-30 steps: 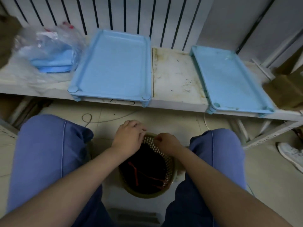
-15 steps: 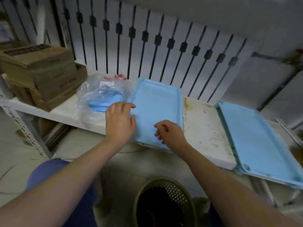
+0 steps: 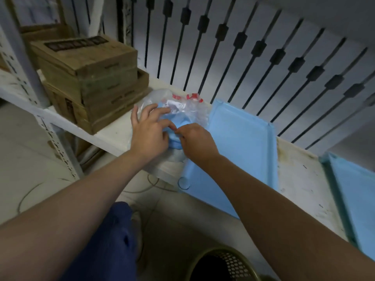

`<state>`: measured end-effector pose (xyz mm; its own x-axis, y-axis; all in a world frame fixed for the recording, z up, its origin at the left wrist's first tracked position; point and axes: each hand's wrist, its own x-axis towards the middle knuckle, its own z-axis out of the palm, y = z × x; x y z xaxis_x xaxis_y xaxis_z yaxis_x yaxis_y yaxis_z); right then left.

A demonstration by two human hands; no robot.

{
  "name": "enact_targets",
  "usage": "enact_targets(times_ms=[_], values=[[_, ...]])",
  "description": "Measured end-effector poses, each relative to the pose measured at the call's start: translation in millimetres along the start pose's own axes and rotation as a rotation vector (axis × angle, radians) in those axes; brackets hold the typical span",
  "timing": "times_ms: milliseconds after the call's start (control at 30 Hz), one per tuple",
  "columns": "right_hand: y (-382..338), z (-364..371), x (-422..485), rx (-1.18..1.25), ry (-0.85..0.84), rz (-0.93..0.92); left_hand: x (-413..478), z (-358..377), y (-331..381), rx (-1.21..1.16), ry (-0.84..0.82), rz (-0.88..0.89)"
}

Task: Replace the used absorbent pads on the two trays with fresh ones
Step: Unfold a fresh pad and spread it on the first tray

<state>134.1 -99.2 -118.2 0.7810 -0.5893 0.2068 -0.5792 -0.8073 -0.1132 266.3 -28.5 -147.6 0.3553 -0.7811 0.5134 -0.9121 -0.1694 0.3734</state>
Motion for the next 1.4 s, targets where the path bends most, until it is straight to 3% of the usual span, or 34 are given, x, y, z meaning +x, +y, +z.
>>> enact_targets(times_ms=[167, 367, 533, 700, 933, 1100, 1233, 1400], values=[[1, 19, 22, -0.168, -0.203, 0.170, -3, 15, -22, -0.006, -0.111, 0.126], [3, 10, 21, -0.171, -0.010, 0.145, 0, 25, -26, 0.012, -0.070, 0.114], [13, -5, 7, 0.270, 0.230, 0.239, 7, 18, -22, -0.239, 0.073, -0.034], [23, -36, -4, 0.785, 0.408, 0.403, 6, 3, -21, -0.253, 0.020, -0.113], [28, -74, -26, 1.059, 0.533, 0.589, 5, -26, 12, -0.265, 0.130, -0.110], [51, -83, -65, 1.158, 0.521, 0.824, -2, -36, 69, -0.450, 0.043, 0.041], [75, -82, -102, 1.208, 0.504, 1.013, -15, -28, 120, -0.859, -0.140, -0.198], [95, -89, -153, 1.264, 0.491, 1.113, -34, -14, 179, -0.885, -0.347, -0.218]])
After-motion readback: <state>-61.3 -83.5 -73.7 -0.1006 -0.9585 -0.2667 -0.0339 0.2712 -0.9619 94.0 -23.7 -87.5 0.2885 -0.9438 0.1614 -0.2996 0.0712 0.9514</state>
